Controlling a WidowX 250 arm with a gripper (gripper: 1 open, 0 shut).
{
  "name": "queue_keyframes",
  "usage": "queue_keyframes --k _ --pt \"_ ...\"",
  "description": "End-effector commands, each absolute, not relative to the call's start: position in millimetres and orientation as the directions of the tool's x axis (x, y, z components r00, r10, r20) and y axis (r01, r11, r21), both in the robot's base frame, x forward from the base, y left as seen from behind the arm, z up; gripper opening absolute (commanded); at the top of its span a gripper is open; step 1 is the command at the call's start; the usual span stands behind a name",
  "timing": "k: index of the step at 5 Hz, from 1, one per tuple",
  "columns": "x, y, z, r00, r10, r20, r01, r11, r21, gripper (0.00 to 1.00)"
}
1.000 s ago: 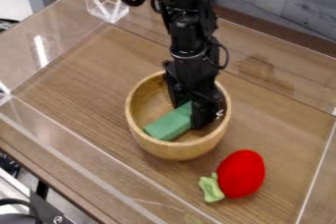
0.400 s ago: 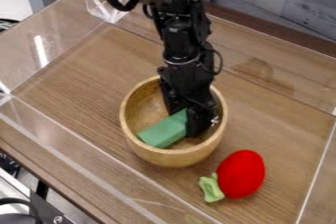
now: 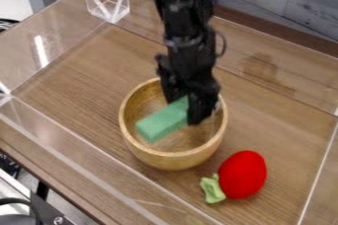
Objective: Remove the green stick from the brown bowl and put it on the table
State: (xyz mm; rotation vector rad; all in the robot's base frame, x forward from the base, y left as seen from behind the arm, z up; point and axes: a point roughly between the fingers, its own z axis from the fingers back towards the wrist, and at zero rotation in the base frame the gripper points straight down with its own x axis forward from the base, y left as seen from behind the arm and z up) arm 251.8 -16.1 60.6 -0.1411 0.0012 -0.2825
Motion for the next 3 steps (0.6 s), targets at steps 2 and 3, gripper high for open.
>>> queue_keyframes --k 2,3 --pt "283.9 -70.4 108.2 0.946 -0.304 0.117 0.317 0.942 -0.114 0.0" --pt "289.2 -89.2 105.8 0.94 -0.322 0.109 0.335 0.932 -0.137 0.0"
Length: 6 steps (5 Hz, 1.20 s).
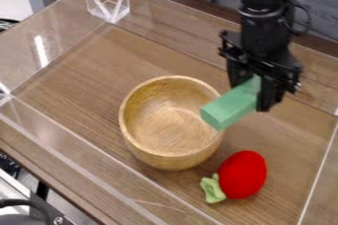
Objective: Remove the green stick from the brown bowl and put it on the table
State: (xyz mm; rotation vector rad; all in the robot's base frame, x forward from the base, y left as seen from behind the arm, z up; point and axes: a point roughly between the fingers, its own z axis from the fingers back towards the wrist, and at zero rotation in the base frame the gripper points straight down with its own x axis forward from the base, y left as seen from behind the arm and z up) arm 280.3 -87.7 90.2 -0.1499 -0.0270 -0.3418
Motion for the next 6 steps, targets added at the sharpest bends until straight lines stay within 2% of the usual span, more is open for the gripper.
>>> queue_keyframes --k 1,2,4,6 --pt "288.1 -92.8 91.7 0.947 -0.302 0.106 0.315 0.938 -0.142 0.0" --pt "285.0 -93.9 81.3 0.956 -0.277 0.101 0.289 0.947 -0.137 0.0" --pt "285.4 -105.8 72.1 0.873 -0.478 0.098 0.487 0.864 -0.127 0.0" --pt "296.6 -108.8 54.7 0.89 -0.445 0.1 0.454 0.883 -0.118 0.0"
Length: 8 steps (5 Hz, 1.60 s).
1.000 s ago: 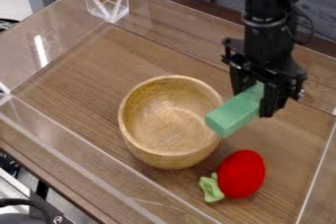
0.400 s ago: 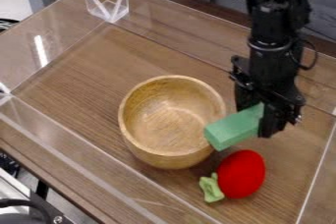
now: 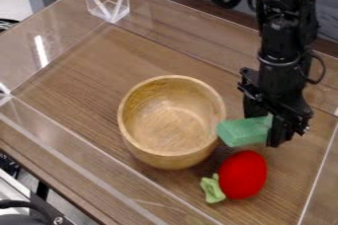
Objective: Remove the green stick from the brown bowl and put it on the table
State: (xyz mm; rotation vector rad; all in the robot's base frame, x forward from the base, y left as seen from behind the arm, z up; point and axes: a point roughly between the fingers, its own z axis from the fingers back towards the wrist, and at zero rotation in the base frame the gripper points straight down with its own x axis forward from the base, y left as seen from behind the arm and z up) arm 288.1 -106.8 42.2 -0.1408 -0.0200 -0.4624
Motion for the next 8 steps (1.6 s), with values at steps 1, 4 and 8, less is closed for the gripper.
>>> queue_keyframes --k 1,4,8 --pt "299.8 -105.5 45.9 0.908 -0.406 0.102 0.416 0.903 -0.108 0.0" --pt "291.3 -79.1 39.0 0.908 -0.402 0.115 0.412 0.907 -0.083 0.0" --pt "289.1 -81.9 48.5 0.877 -0.466 0.114 0.475 0.877 -0.07 0.0"
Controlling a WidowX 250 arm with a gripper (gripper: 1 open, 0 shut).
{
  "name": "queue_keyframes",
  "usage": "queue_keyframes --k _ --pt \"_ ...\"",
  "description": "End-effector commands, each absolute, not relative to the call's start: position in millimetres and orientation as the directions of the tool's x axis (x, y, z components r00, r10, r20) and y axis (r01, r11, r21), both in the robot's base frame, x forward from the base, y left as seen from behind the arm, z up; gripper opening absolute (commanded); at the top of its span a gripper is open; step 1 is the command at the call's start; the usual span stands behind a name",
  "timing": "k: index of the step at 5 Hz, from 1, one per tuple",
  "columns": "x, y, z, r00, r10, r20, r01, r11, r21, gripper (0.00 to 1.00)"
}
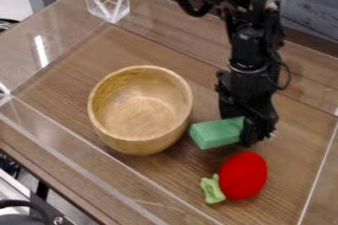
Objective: Remove the green stick from the brown bowl and put it on the table
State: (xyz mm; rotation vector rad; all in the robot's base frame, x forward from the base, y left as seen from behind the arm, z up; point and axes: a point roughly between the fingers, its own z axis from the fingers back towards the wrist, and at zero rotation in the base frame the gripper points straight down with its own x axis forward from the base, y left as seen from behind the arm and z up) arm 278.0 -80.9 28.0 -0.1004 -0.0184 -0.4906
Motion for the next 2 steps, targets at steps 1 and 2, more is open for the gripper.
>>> queue_keyframes --k 1,2 --pt "286.1 -92.5 52.3 0.892 -0.437 0.114 0.445 0.893 -0.067 0.0" --pt "276.7 -94.5 58.5 0.881 -0.46 0.114 0.468 0.881 -0.064 0.0"
